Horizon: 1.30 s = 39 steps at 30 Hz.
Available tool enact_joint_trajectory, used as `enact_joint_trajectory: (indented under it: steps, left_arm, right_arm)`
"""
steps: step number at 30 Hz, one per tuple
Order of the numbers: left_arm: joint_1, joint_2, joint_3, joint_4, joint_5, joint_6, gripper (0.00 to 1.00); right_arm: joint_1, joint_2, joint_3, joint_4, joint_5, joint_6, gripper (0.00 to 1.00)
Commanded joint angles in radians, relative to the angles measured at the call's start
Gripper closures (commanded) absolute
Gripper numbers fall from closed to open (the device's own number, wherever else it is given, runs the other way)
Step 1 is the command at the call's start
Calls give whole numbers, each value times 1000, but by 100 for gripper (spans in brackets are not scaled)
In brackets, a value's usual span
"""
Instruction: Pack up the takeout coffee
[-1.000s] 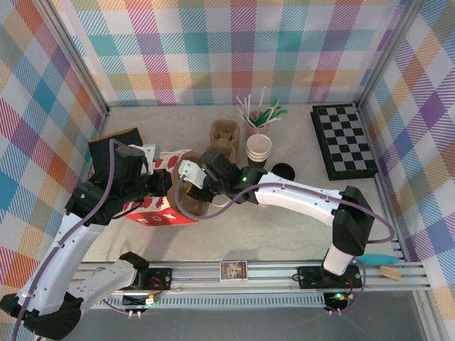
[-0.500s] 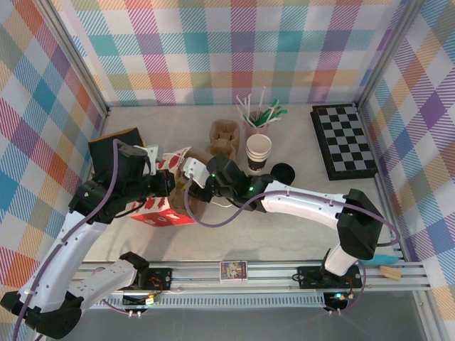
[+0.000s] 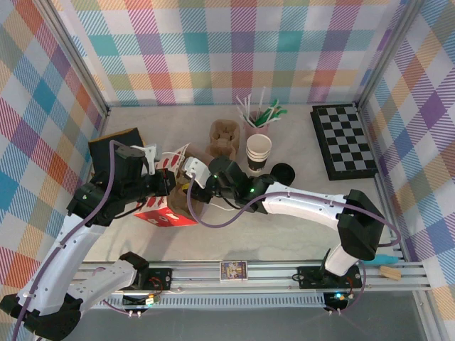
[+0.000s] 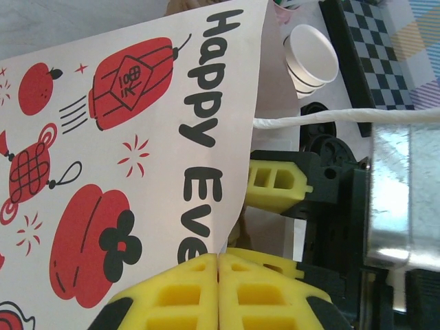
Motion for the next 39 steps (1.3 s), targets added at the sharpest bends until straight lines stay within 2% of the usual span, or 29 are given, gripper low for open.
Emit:
enact_joint_trajectory:
  steps: [1,8,15,22,31,39]
  left_arm:
    - [-13,-14,-7,63,68,-30,100]
    - [-13,-25,-6,63,64,-36,100]
    - [-13,-32,-9,64,56,-40,100]
    - [-13,-40,-8,63,40,-42,100]
    - [-13,-44,5,46,7,-34,100]
    - [-13,-44,24,38,-7,-29,100]
  right_arm:
    - [9,33,-3,74,-49,26,76]
    - [10,86,27,54,-62,37,76]
    - [10,124,12,112,-58,100,77]
    - [13,187,86,4,-62,60,77]
    - [14,112,-13,30,-52,53,77]
    - [14,127,20,-44,-54,12,77]
